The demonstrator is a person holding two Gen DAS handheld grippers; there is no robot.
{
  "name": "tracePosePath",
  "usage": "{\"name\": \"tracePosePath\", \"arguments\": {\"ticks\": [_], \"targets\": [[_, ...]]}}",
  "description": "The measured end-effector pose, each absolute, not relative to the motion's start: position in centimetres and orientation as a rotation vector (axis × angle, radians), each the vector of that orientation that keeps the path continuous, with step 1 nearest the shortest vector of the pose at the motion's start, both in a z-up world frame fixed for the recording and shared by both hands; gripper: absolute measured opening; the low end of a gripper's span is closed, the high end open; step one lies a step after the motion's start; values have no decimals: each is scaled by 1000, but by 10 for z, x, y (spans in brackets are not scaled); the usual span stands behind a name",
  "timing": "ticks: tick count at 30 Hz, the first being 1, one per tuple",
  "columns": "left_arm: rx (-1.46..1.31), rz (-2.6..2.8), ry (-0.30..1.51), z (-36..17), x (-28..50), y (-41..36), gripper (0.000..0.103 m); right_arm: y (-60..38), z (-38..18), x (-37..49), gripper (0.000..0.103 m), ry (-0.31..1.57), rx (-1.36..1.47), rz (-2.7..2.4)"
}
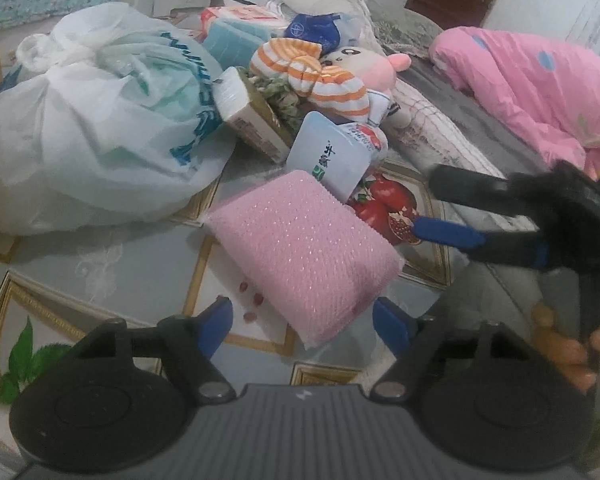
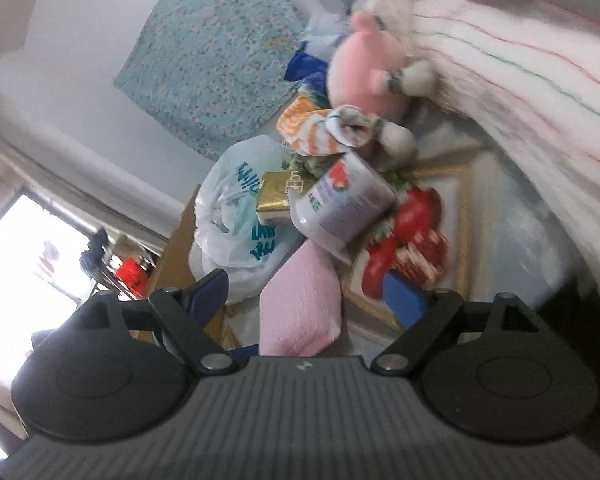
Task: Organize soft objects
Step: 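Lift the pink sponge pad and carry it toward the cardboard box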
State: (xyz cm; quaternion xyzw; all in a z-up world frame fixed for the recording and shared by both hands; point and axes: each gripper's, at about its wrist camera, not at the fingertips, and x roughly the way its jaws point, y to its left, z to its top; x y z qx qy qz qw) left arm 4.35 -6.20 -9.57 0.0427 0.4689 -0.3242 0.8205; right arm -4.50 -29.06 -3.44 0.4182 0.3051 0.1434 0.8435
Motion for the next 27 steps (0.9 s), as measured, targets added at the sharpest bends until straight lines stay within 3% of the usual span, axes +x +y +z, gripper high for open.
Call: {"name": "tracePosePath", "arguments": {"ticks": [6,8,17,27], "targets": [[104,-692,995,-98,51,-72,78,-265,-40,-6,59,730,811,355],[112,-695,990,-98,53,-75,78,-258,-42,0,46,765,783,351],[132,-703,977,-95,50,-82,79,-255,-44,-13,42,775,820,331],[116,-670,814,-43,19,-65,79,-251,0,-33,42,665,812,405]]}}
